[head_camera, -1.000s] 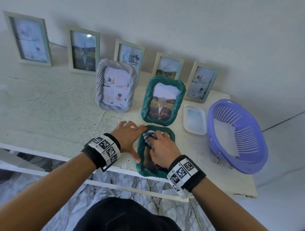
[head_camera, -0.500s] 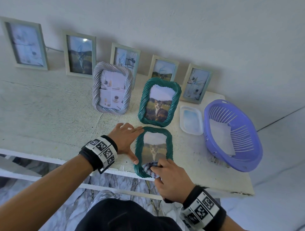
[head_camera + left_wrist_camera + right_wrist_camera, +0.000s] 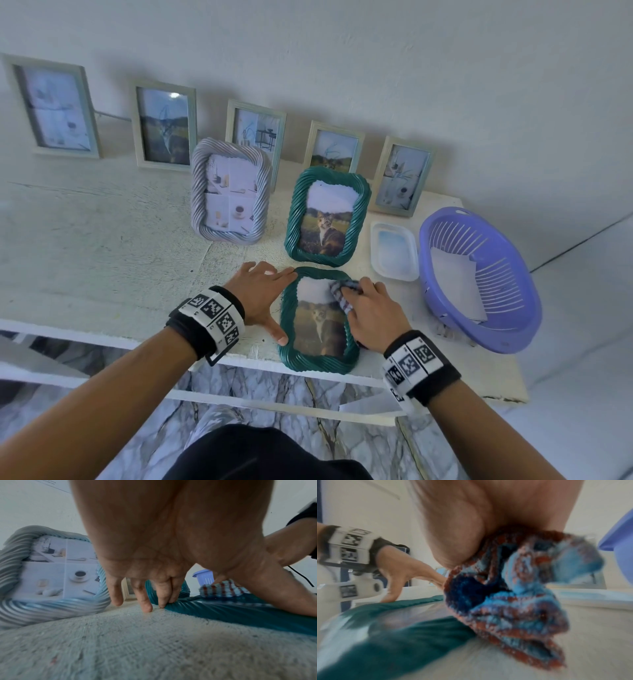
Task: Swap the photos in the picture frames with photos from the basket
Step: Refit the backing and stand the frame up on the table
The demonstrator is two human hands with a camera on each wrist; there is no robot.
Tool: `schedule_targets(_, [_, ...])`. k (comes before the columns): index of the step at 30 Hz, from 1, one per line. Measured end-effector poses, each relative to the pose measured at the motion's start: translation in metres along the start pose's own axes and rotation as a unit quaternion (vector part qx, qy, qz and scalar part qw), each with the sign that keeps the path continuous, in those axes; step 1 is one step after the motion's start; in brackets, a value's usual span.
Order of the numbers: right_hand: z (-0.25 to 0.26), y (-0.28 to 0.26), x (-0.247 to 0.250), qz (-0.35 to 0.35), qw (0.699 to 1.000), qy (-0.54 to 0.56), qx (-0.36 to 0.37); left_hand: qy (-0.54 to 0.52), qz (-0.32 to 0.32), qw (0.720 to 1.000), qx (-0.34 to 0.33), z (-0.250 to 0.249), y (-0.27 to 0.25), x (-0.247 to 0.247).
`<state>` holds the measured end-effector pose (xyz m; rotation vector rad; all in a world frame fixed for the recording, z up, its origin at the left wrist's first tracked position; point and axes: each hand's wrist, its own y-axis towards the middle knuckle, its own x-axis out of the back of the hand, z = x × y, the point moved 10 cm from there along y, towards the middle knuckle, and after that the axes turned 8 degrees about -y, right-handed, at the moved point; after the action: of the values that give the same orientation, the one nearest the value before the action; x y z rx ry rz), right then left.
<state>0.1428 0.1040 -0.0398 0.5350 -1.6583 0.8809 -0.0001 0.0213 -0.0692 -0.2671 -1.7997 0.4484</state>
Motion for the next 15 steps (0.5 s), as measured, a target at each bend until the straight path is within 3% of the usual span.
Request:
schedule_targets(5, [0.004, 0.018, 0.010, -0.015, 1.000, 0.006, 0.000, -0.006, -0.002, 1.000, 0.002, 0.000, 0.001, 0.000])
schedule_targets(12, [0.072, -0.030, -0.010, -0.011, 0.988, 0.023, 0.155, -0.011, 0.002, 1.000, 0.005, 0.001, 0.001, -0.002])
schedule_targets(15, [0.064, -0.028, -0.010, -0.014, 0.990, 0.020, 0.140, -0.009, 0.001, 1.000, 0.002, 0.001, 0.001, -0.002])
